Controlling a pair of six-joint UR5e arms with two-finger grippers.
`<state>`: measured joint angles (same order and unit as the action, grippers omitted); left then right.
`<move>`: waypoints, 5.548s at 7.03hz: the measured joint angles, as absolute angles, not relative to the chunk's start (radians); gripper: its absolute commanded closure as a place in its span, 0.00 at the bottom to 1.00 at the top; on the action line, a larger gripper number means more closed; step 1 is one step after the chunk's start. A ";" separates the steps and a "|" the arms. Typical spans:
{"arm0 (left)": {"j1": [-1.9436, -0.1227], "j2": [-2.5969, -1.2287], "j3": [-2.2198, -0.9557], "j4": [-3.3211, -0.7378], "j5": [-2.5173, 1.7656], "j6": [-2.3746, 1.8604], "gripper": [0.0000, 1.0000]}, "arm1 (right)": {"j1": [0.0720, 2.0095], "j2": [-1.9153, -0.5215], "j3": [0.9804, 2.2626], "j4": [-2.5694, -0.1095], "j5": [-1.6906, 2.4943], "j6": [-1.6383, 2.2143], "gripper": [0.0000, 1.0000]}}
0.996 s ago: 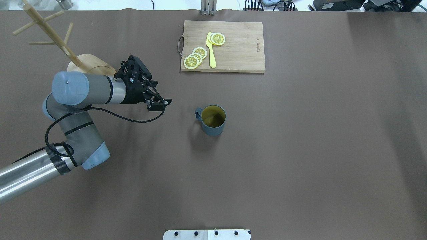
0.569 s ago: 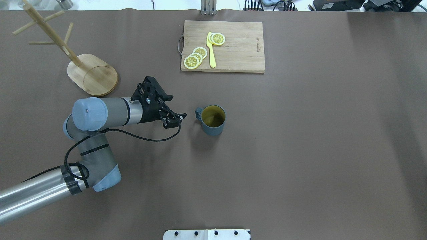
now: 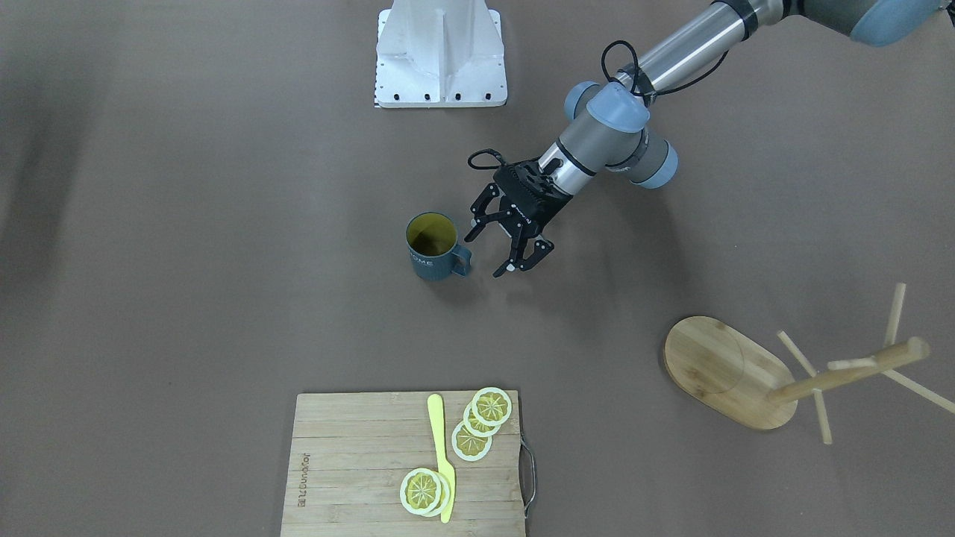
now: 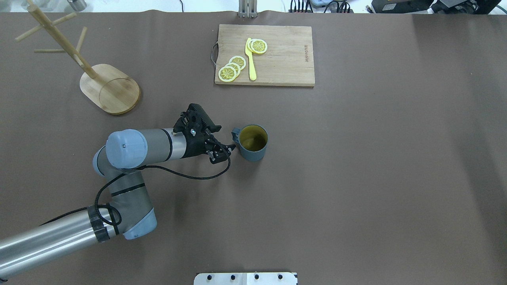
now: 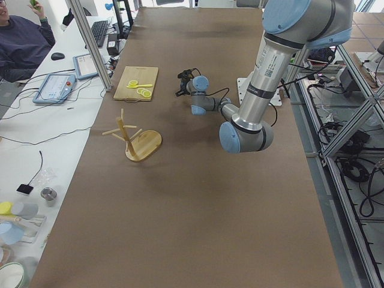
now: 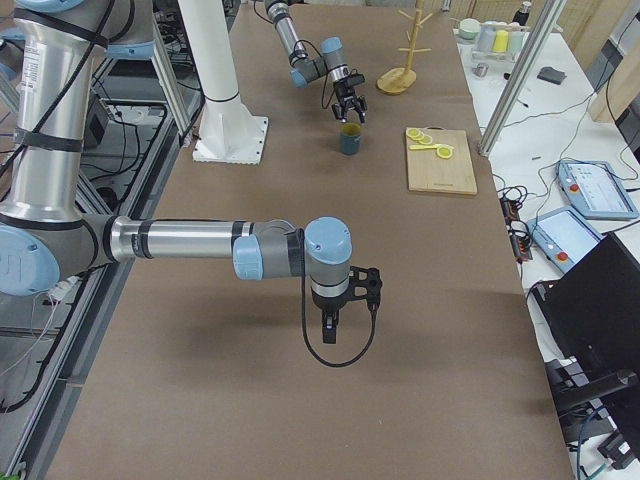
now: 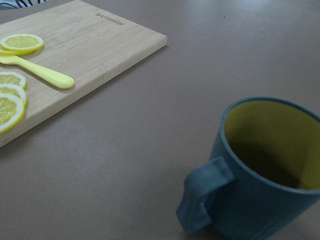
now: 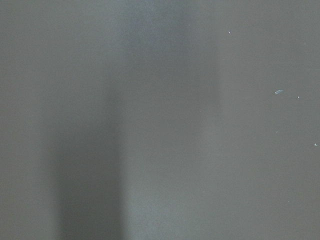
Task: Hang cup on storage rack
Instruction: 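Reach the left gripper toward the teal mug's handle, then close the left gripper on the mug handle and lift, then carry the mug with the left gripper toward the wooden mug tree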
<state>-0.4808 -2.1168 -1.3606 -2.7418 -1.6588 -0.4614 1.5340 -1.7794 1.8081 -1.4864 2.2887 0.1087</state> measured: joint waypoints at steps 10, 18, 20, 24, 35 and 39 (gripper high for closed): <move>-0.478 -2.184 -1.305 -2.741 -1.631 -0.527 0.49 | 1.534 -1.778 1.811 -1.484 2.289 0.122 0.00; -0.496 -2.228 -1.255 -2.738 -1.623 -0.528 0.54 | 1.534 -1.775 1.813 -1.482 2.287 0.130 0.00; -0.489 -2.238 -1.252 -2.741 -1.624 -0.529 0.89 | 1.534 -1.775 1.813 -1.482 2.287 0.130 0.00; -0.487 -2.236 -1.271 -2.753 -1.625 -0.611 1.00 | 1.534 -1.775 1.811 -1.481 2.287 0.130 0.00; -0.639 -2.164 -1.318 -3.110 -1.681 -1.967 1.00 | 1.534 -1.778 1.798 -1.471 2.281 0.127 0.00; -0.647 -2.147 -1.316 -3.231 -1.427 -2.537 1.00 | 1.534 -1.777 1.798 -1.470 2.278 0.127 0.00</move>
<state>-0.6470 -2.1466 -1.3161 -3.2314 -1.4267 -2.5370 1.5340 -1.7775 1.7983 -1.4697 2.2781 0.1273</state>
